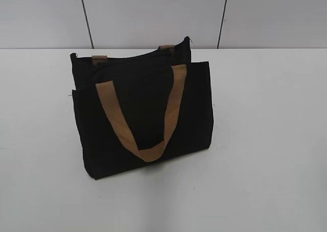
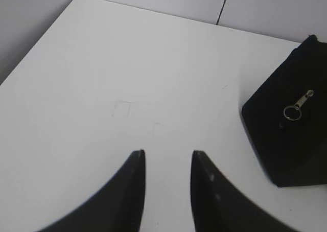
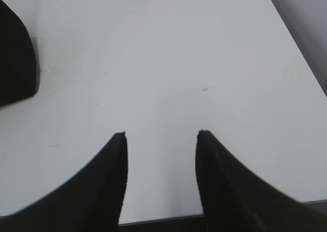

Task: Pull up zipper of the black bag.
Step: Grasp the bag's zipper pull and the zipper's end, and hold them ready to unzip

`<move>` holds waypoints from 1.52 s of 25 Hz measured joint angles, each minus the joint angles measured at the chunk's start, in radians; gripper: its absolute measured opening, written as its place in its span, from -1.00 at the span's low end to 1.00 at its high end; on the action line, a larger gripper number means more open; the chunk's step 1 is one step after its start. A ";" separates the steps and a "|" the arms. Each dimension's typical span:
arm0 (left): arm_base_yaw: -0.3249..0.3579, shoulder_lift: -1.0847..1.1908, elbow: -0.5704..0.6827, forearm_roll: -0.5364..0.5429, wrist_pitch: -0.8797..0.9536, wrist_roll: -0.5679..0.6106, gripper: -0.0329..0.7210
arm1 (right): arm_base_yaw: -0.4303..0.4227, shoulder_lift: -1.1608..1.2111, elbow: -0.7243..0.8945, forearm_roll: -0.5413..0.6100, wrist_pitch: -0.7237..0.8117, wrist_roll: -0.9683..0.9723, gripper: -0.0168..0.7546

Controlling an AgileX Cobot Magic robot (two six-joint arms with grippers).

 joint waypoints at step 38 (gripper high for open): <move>-0.199 0.680 0.129 -0.043 -1.184 0.176 -0.04 | 0.000 0.000 0.000 0.000 0.000 0.000 -0.05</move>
